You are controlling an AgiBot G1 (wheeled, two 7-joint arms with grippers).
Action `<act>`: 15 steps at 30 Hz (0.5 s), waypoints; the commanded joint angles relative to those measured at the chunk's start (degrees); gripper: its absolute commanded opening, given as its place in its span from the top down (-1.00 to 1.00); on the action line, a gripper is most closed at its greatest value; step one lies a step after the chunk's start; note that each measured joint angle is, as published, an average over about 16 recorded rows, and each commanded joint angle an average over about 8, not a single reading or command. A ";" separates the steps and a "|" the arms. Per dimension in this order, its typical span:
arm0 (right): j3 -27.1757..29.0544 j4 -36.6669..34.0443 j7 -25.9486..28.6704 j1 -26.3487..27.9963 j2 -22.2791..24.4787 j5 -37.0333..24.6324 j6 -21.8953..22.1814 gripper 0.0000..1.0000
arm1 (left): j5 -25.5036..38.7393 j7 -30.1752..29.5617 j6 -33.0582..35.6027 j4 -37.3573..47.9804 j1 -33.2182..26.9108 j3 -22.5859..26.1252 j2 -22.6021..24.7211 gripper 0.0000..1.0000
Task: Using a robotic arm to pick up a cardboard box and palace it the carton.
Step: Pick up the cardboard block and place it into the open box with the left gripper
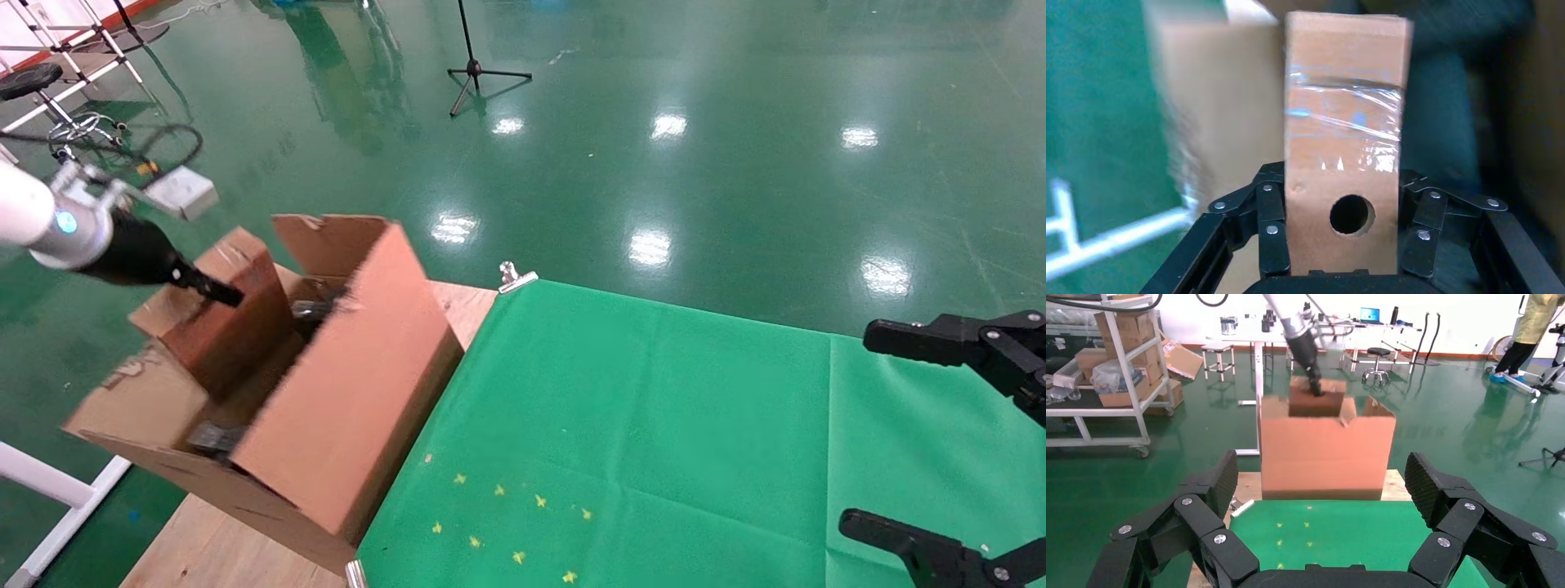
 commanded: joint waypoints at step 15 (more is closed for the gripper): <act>-0.01 0.00 -0.01 0.00 0.01 0.01 0.01 -1.00 | -4.52 -3.22 -0.91 8.11 3.27 -2.83 1.05 1.00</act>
